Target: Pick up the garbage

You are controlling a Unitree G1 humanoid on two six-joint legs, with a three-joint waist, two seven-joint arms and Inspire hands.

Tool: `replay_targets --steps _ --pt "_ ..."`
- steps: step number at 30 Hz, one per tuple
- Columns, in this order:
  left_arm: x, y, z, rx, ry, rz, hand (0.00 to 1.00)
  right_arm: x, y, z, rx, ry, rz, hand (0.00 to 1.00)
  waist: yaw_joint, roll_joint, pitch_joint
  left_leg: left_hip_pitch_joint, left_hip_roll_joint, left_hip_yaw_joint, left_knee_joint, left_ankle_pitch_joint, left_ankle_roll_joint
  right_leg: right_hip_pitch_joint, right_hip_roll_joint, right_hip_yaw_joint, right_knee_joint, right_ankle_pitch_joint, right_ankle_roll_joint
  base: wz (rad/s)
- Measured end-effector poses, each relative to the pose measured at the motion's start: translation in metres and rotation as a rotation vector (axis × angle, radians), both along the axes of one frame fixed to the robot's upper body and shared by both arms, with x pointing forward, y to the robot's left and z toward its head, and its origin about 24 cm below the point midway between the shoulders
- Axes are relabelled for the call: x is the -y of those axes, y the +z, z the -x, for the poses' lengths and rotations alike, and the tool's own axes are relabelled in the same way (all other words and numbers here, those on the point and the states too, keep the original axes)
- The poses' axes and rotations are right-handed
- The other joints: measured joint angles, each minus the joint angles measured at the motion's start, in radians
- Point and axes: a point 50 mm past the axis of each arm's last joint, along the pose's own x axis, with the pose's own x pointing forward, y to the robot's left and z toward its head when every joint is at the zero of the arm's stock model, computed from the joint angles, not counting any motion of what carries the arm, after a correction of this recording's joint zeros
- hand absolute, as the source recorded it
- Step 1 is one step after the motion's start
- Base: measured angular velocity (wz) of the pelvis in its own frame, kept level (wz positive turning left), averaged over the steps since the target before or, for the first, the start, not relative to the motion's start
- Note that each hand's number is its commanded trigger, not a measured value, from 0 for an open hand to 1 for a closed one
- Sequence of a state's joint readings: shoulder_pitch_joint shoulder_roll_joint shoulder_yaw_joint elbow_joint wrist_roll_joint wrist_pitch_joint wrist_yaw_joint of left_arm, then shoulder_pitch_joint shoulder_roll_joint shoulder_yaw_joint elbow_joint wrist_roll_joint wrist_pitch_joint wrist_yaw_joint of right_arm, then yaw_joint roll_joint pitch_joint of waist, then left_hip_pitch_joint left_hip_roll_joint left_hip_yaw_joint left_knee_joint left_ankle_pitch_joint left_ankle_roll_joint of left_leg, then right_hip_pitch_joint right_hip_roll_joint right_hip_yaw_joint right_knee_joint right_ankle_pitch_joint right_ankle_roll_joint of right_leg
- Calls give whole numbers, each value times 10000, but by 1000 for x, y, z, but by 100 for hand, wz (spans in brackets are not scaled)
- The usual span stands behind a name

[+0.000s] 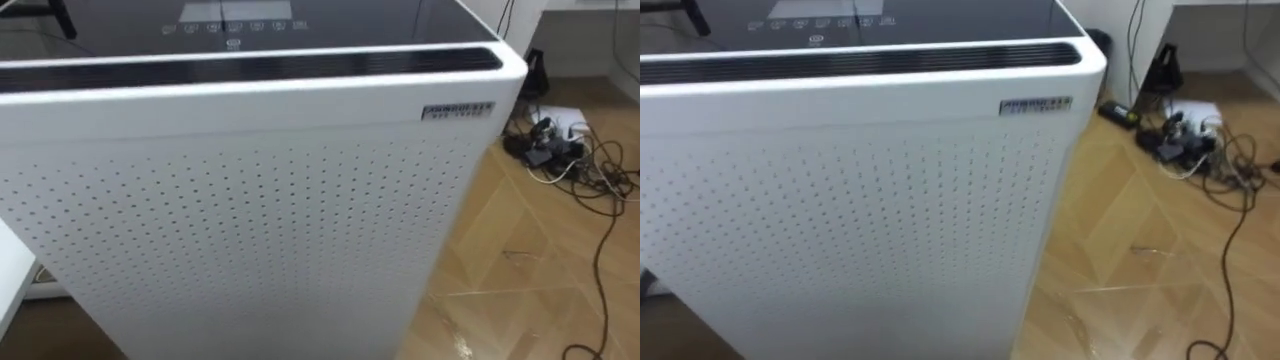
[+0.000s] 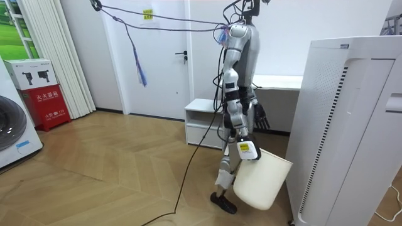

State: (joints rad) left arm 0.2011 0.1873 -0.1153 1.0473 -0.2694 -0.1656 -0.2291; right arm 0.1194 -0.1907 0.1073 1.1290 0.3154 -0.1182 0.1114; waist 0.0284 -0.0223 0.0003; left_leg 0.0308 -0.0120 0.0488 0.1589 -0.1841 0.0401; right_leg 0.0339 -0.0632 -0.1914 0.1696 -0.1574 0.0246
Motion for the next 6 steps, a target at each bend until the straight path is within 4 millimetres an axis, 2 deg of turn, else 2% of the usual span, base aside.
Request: replay_targets --steps 1,2,6 --pt "0 -1 2 -75 189 26 0 0 -1 1 -27 -153 -33 100 0 -25 27 50 2 1 -13 -5 -2 44 4 -1 -10 -1 0 -5" --pt "0 -3 7 -259 529 68 0 0 -2 4 -127 -354 -69 100 -1 48 34 148 1 26 -77 -7 -3 133 9 3 -23 -2 0 0" --pt "-1 -7 19 -708 1614 224 0 -1 -5 14 -460 -951 -358 100 -5 68 44 237 -10 47 -66 -29 -4 214 25 47 -38 -23 3 0"
